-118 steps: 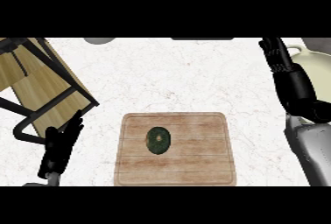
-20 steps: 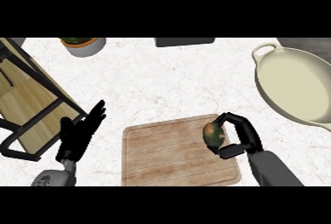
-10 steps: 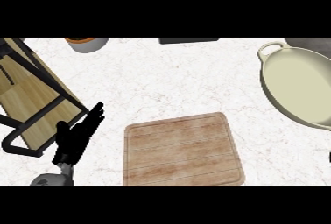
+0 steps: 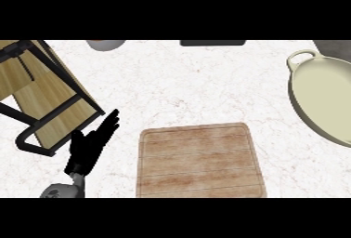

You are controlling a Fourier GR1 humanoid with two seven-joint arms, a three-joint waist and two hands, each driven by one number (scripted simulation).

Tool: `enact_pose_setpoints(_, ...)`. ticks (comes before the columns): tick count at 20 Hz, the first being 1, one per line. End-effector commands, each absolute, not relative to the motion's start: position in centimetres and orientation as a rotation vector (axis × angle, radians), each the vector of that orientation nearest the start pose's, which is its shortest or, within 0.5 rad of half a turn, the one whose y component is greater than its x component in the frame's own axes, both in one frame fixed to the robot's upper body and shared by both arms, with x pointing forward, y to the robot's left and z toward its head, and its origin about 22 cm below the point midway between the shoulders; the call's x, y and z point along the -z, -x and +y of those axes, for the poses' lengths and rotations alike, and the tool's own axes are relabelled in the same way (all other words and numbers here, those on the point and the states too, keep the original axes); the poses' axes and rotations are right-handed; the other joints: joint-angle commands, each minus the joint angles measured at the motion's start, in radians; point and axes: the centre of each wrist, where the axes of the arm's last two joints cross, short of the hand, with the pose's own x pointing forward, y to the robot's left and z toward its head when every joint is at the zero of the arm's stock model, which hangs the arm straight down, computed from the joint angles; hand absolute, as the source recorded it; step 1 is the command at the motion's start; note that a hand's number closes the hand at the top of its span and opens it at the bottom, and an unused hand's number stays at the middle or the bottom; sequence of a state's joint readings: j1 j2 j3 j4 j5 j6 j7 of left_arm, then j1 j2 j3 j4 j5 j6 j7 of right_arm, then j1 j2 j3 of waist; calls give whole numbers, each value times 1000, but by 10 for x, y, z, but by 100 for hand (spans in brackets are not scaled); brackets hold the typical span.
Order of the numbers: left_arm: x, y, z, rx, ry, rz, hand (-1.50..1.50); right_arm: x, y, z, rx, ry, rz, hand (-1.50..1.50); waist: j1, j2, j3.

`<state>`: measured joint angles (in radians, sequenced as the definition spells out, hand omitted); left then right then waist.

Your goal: Pick the squash from the cutting board and place it in the pot

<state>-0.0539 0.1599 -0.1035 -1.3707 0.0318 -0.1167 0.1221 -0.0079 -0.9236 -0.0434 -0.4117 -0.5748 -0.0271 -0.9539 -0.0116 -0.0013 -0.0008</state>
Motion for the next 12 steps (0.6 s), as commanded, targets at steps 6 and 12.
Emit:
enact_pose_setpoints(6,24,-258,242,274,50,-1271,0,-99,-161,-600,-154,1130,-1476,150,14,0,-2)
enact_pose_setpoints(12,23,-256,238,275,51,-1285,0,-125,-219,-561,-222,1117,-1423,150,21,1,-1)
